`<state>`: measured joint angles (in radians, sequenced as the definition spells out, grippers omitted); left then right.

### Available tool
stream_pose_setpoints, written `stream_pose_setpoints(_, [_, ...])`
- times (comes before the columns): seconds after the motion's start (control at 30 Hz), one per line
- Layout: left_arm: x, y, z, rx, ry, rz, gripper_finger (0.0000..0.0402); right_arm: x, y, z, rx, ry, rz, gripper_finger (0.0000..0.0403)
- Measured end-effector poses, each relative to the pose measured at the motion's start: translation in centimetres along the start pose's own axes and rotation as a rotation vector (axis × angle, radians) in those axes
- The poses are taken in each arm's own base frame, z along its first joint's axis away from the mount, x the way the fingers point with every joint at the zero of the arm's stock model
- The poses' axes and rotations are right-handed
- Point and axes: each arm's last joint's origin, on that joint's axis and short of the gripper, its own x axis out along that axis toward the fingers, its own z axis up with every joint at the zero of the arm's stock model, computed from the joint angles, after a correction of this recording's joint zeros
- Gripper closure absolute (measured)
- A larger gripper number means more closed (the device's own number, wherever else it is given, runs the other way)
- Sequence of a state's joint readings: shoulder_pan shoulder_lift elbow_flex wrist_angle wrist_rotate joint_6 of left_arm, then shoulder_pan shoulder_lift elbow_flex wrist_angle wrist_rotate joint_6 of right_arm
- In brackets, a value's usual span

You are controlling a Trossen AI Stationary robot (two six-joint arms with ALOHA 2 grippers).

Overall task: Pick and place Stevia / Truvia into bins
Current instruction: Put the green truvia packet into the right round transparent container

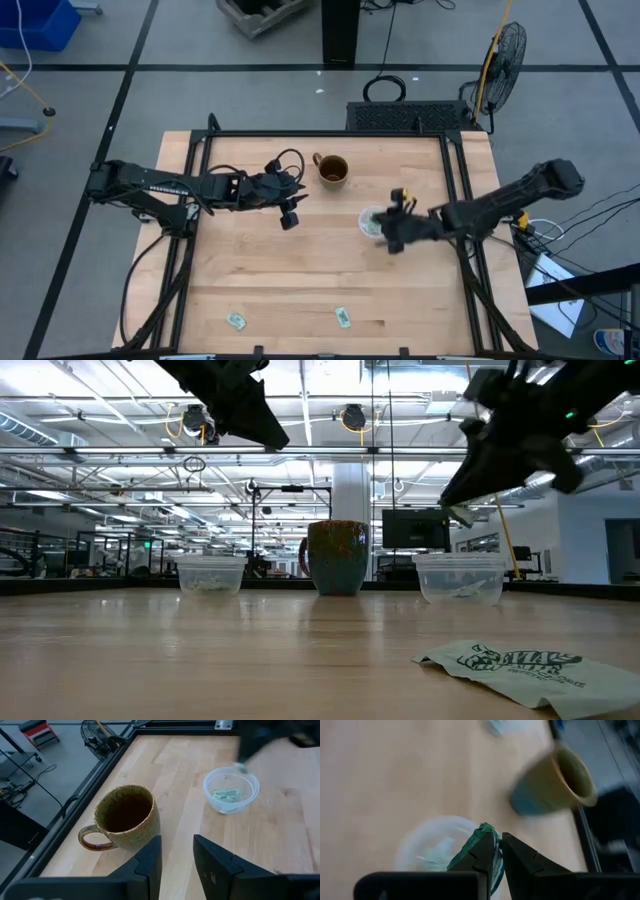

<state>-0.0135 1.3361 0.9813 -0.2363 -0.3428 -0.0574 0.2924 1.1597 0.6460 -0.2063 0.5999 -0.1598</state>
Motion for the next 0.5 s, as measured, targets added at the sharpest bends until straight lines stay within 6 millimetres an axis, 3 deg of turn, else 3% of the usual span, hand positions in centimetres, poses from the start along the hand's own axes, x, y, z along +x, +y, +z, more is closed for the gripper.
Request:
stream_pose_setpoints(0.07, [0.0, 0.0, 0.0, 0.000, 0.000, 0.000, 0.0284, 0.8, -1.2, -0.4, 0.066, 0.036, -0.027, 0.0374])
stream_pose_setpoints(0.2, [0.0, 0.0, 0.0, -0.002, 0.000, 0.000, 0.0284, 2.1, -2.3, -0.8, 0.148, 0.061, 0.092, 0.0376])
stream_pose_setpoints(0.5, [0.0, 0.0, -0.1, -0.001, 0.005, 0.000, 0.0284, 4.4, -1.7, -1.8, 0.194, 0.152, 0.218, 0.0376])
